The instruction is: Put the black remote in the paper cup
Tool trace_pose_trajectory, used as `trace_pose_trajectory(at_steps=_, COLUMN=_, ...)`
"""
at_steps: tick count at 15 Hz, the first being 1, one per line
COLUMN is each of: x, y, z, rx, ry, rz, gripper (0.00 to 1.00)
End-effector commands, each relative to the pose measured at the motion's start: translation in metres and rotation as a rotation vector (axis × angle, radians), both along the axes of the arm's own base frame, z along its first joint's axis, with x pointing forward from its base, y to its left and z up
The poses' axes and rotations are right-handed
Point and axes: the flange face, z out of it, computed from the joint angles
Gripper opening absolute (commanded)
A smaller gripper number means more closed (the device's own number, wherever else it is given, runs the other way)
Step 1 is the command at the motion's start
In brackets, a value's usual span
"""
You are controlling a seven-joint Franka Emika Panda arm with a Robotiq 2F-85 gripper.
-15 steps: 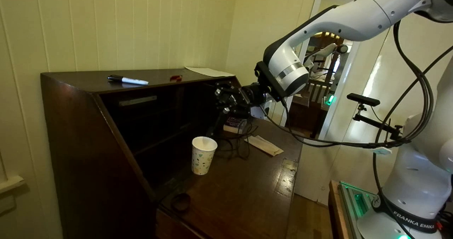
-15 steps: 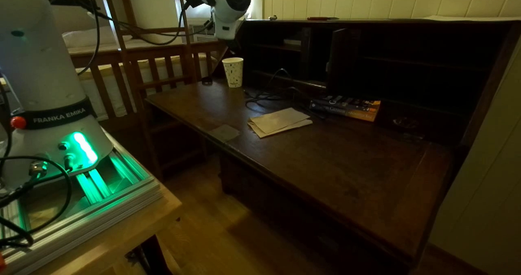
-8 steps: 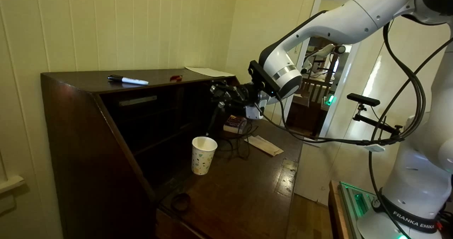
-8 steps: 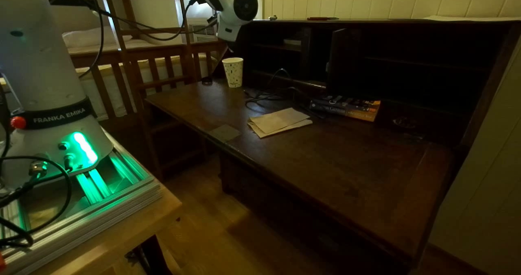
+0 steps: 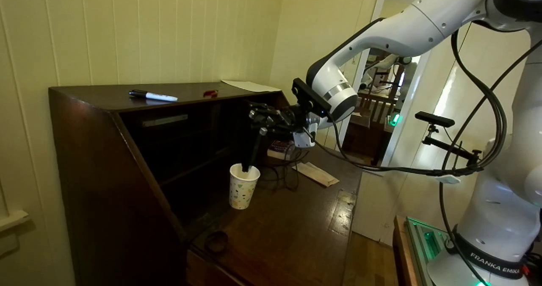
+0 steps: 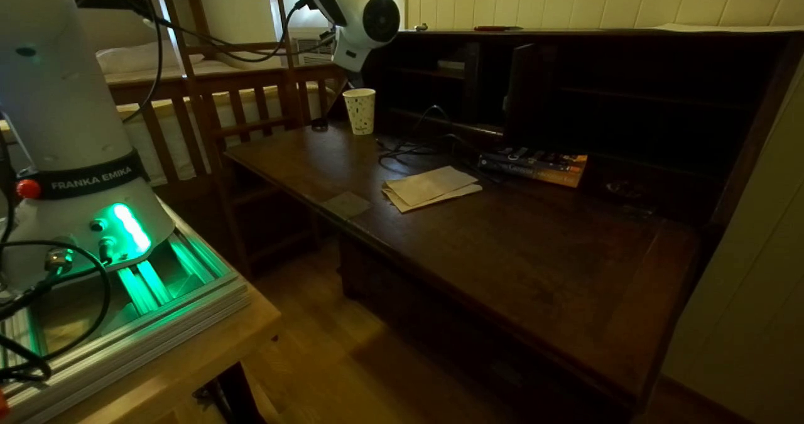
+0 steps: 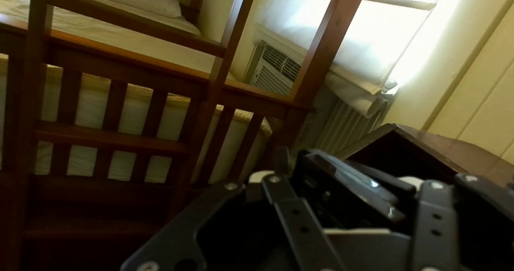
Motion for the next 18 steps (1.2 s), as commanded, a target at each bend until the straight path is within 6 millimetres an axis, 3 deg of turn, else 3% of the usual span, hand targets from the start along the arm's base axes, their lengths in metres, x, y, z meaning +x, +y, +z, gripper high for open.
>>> trace_pose_trajectory(at_steps=1, x=0.007, y=0.005, z=-0.003, rx=0.038, ry=0.03, rz=0.004, gripper=0.08)
trace_pose_trajectory(at_steps=7, x=0.009, y=0.01, z=-0.017, rx=0.032, ry=0.049, rz=0.005, gripper=0.08)
trace_pose_trajectory(at_steps=14, x=0.021, y=0.002, z=-0.037, rx=0.005, ry=0.104, rz=-0.056, gripper=0.08)
trace_pose_trajectory(at_steps=15, x=0.007, y=0.003, z=-0.035, rx=-0.005, ry=0.079, rz=-0.012, gripper=0.08)
trace_pose_trajectory(at_steps=16, x=0.008, y=0.002, z=-0.038, rx=-0.009, ry=0.085, rz=-0.016, gripper=0.32)
trace_pose_trajectory(at_steps=18, x=0.007, y=0.002, z=-0.04, rx=-0.009, ry=0.089, rz=-0.016, gripper=0.32)
